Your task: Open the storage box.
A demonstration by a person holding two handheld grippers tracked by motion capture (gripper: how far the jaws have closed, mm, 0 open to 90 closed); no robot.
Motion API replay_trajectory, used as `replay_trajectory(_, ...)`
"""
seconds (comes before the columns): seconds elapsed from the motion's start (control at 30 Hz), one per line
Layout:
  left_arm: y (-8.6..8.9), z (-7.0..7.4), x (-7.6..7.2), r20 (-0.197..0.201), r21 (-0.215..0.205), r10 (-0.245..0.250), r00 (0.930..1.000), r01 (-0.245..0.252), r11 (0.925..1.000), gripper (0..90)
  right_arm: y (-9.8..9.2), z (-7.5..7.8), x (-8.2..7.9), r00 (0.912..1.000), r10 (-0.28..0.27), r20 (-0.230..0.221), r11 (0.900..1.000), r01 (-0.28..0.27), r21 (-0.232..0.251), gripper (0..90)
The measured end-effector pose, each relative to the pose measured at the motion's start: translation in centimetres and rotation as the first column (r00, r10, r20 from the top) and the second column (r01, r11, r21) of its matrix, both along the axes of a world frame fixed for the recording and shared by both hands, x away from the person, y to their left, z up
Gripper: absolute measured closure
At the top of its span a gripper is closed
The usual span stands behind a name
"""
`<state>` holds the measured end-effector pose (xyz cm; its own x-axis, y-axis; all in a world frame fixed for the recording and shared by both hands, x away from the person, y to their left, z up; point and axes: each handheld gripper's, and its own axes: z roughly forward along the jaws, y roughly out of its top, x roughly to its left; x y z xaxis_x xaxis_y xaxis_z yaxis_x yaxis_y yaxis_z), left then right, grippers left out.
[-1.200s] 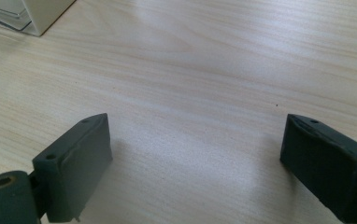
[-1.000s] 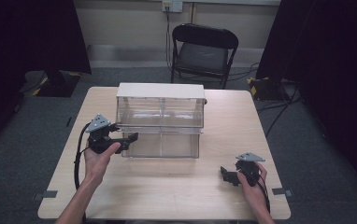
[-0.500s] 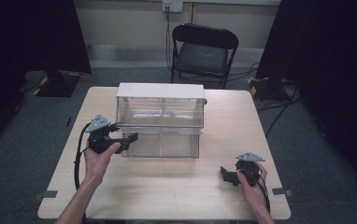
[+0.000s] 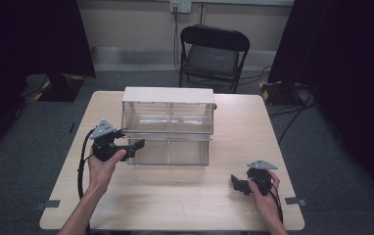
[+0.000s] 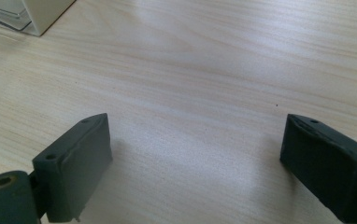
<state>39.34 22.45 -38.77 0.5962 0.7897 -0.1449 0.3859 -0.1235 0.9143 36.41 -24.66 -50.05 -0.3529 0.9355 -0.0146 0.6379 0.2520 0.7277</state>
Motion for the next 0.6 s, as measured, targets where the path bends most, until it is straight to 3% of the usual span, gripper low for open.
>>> replay_trajectory(0.6, -0.03, 0.02, 0.03, -0.003, 0.0, 0.005, 1.0, -0.005, 1.0, 15.7, 0.0, 0.0, 0.0, 1.0, 0.0, 0.0, 1.0, 0.0, 0.0, 8.0)
